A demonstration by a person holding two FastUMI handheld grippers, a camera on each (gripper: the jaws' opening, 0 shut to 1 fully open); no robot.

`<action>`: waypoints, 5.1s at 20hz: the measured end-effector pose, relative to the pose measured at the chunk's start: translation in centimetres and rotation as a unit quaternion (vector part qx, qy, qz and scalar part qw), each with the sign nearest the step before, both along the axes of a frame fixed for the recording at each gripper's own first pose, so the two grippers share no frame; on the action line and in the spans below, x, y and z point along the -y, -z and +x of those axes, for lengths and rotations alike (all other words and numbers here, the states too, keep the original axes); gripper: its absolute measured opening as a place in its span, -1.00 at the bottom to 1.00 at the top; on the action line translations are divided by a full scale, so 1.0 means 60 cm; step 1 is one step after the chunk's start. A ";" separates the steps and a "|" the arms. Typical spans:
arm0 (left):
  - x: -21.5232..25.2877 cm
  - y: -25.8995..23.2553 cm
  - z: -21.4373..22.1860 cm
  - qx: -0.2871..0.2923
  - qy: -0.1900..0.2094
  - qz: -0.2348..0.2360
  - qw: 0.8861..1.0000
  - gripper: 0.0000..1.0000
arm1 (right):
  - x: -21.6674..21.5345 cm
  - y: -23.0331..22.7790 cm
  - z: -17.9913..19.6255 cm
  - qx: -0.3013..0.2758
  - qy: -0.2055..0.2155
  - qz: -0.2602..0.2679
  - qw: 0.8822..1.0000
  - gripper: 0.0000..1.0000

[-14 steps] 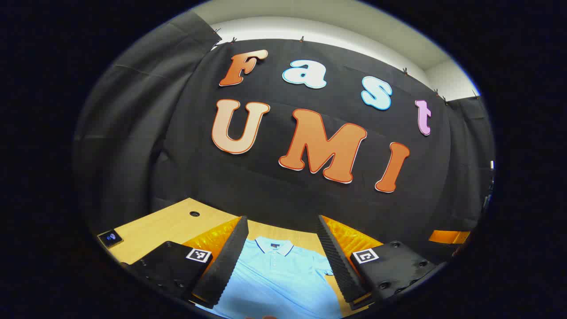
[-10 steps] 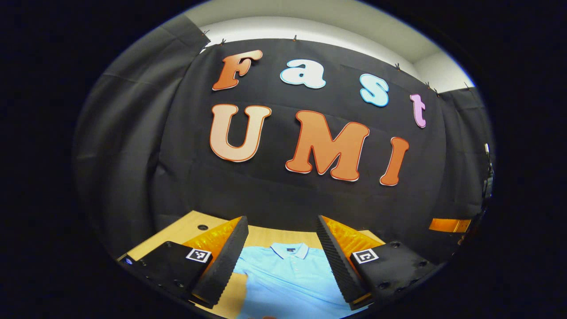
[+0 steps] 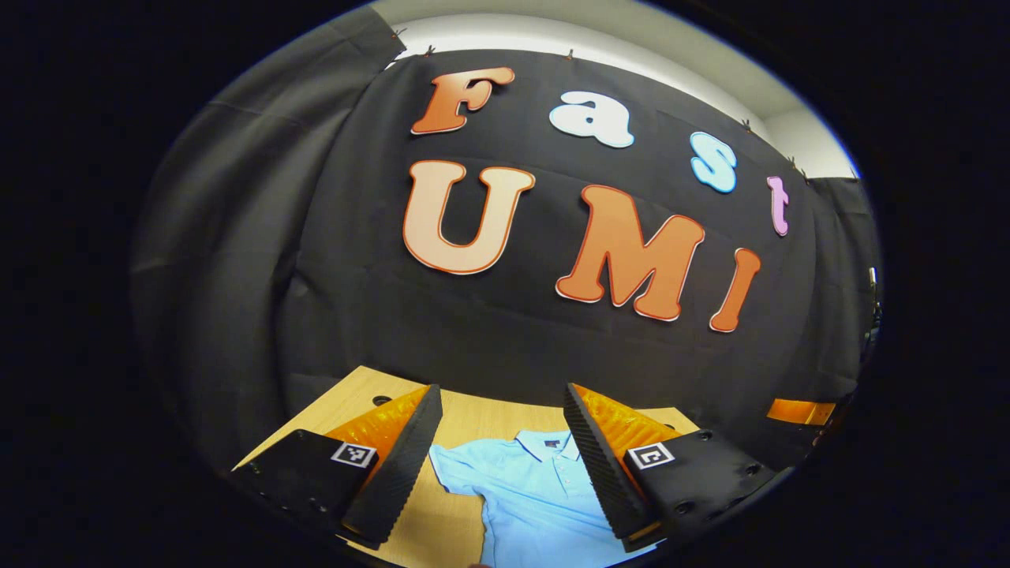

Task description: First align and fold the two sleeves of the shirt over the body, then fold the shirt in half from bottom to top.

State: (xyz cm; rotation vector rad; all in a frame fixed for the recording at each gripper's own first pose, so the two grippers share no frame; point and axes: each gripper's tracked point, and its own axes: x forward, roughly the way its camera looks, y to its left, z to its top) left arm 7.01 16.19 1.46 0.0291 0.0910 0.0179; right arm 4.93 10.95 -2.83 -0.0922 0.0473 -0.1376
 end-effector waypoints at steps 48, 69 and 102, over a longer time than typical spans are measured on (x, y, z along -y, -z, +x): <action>-0.061 0.126 0.204 -0.065 -0.038 0.055 0.996 1.00 | 0.350 0.384 0.435 -0.451 0.177 0.065 0.872 0.83; -0.067 0.113 0.196 -0.060 -0.027 0.062 0.996 1.00 | 0.229 0.295 0.452 -0.380 0.124 0.094 0.912 -0.99; -0.115 0.159 0.224 -0.119 -0.030 0.084 0.989 1.00 | -0.016 0.240 0.388 -0.322 -0.042 0.018 0.946 0.97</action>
